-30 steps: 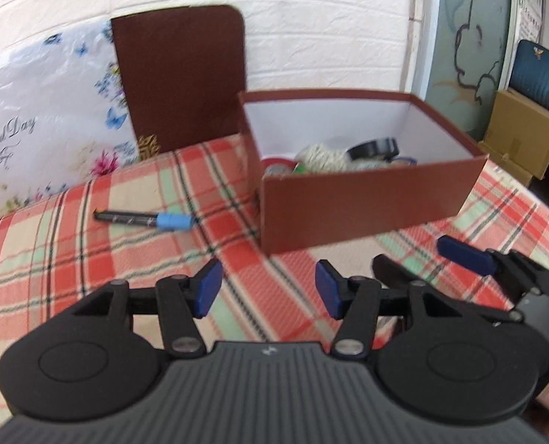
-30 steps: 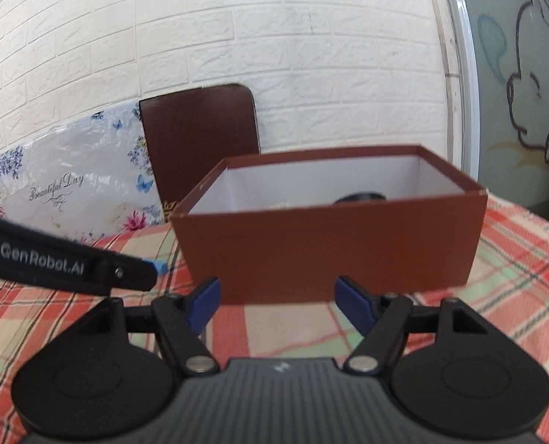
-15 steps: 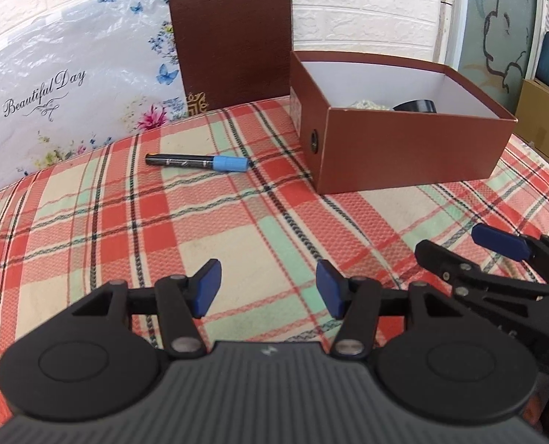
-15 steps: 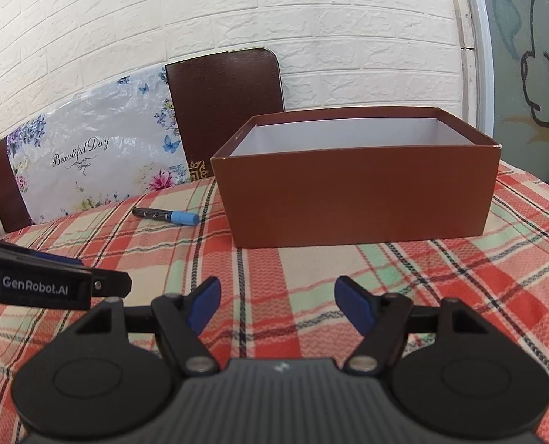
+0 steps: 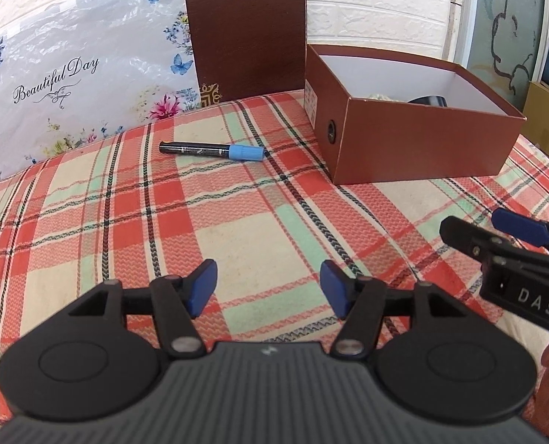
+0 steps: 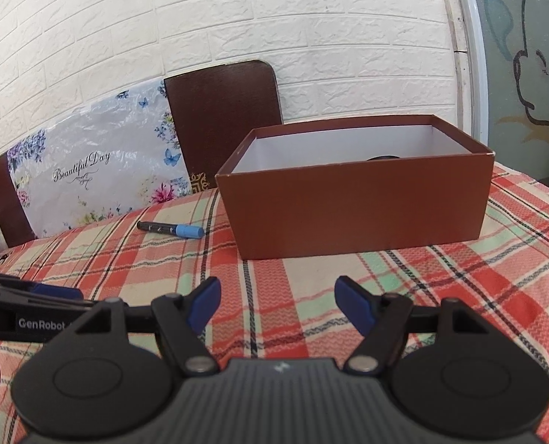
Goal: Organize objects
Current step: 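Grasp the black-and-blue marker by its cap with the right gripper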
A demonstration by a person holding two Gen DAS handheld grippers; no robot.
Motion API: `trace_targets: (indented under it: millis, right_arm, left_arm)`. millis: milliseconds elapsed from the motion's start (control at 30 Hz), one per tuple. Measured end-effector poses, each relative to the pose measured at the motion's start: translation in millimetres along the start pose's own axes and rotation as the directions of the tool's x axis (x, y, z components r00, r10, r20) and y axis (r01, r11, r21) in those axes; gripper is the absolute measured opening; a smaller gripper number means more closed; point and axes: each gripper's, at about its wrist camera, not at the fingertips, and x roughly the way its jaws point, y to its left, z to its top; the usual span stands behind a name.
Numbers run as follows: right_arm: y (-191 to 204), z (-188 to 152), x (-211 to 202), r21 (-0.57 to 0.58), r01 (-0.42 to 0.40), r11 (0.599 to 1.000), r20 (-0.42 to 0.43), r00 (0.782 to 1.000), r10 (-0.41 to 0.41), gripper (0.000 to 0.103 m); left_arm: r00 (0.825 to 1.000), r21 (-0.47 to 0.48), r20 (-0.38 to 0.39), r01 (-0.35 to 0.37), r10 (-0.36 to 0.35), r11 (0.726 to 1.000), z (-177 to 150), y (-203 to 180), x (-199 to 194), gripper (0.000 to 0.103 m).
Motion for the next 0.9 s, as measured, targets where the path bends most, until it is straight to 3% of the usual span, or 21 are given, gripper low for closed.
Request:
trace_targets:
  millis: [600, 900]
  right_arm:
    - [25.8, -3.8, 20.3, -0.074, -0.014, 0.997, -0.06, 0.998, 0.009, 0.071]
    - [55.6, -6.1, 37.3, -0.152, -0.075, 0.986, -0.098, 0.993, 0.06, 0.07]
  left_arm:
    - [0.999, -0.057, -0.024, -0.029, 0.027, 0.998, -4.6, 38.7, 19.6, 0.067]
    - [0.996, -0.093, -0.031, -0.087, 0.085, 0.992, -9.9, 68.3, 31.8, 0.068]
